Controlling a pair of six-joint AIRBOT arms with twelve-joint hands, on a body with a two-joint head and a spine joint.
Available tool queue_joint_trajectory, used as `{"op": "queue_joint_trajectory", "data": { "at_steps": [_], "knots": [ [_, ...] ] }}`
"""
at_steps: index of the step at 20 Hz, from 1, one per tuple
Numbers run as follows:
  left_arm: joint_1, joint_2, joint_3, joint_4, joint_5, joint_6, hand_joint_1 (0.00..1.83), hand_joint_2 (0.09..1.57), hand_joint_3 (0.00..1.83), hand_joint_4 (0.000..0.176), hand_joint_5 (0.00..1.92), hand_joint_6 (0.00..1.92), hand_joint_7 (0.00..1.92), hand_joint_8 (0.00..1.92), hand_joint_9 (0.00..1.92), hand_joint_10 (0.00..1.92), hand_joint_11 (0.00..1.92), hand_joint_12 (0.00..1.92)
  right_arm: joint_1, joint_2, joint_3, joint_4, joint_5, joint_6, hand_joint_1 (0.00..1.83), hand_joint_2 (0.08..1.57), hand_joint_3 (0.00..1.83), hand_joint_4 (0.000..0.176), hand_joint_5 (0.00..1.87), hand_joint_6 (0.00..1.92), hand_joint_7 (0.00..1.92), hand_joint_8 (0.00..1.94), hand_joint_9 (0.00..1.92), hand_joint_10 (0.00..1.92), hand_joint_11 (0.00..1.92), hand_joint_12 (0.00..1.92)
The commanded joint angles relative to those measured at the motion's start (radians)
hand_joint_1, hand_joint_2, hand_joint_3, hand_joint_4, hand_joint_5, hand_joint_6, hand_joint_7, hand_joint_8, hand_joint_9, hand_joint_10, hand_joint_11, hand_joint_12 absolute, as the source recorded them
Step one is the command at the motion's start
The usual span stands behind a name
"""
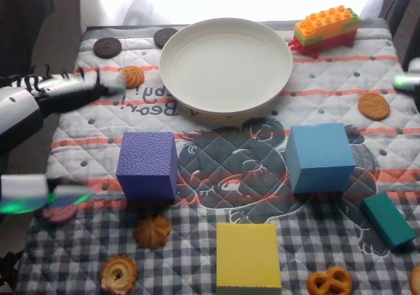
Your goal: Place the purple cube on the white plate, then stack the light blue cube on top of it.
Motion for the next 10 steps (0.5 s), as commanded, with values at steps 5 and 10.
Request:
{"op": "queue_joint_trajectory", "data": {
  "at_steps": [5, 10],
  "knots": [
    [-0.027, -0.015, 0.011, 0.002, -0.104, -0.002, 0.58, 1.02, 0.00, 0.099, 0.44, 0.00, 0.38, 0.00, 0.39, 0.00, 0.00, 0.72, 0.011, 0.005, 0.005, 0.024, 0.111, 0.001, 0.65, 1.28, 0.00, 0.046, 0.48, 0.00, 0.50, 0.00, 0.48, 0.01, 0.50, 0.15],
    [-0.118, -0.084, 0.061, 0.043, -0.010, -0.001, 0.56, 0.92, 0.00, 0.175, 0.19, 0.00, 0.14, 0.00, 0.16, 0.00, 0.00, 0.21, 0.011, 0.001, 0.006, 0.023, 0.110, 0.001, 0.72, 1.28, 0.00, 0.040, 0.48, 0.00, 0.49, 0.00, 0.51, 0.00, 0.52, 0.17]
  ]
}}
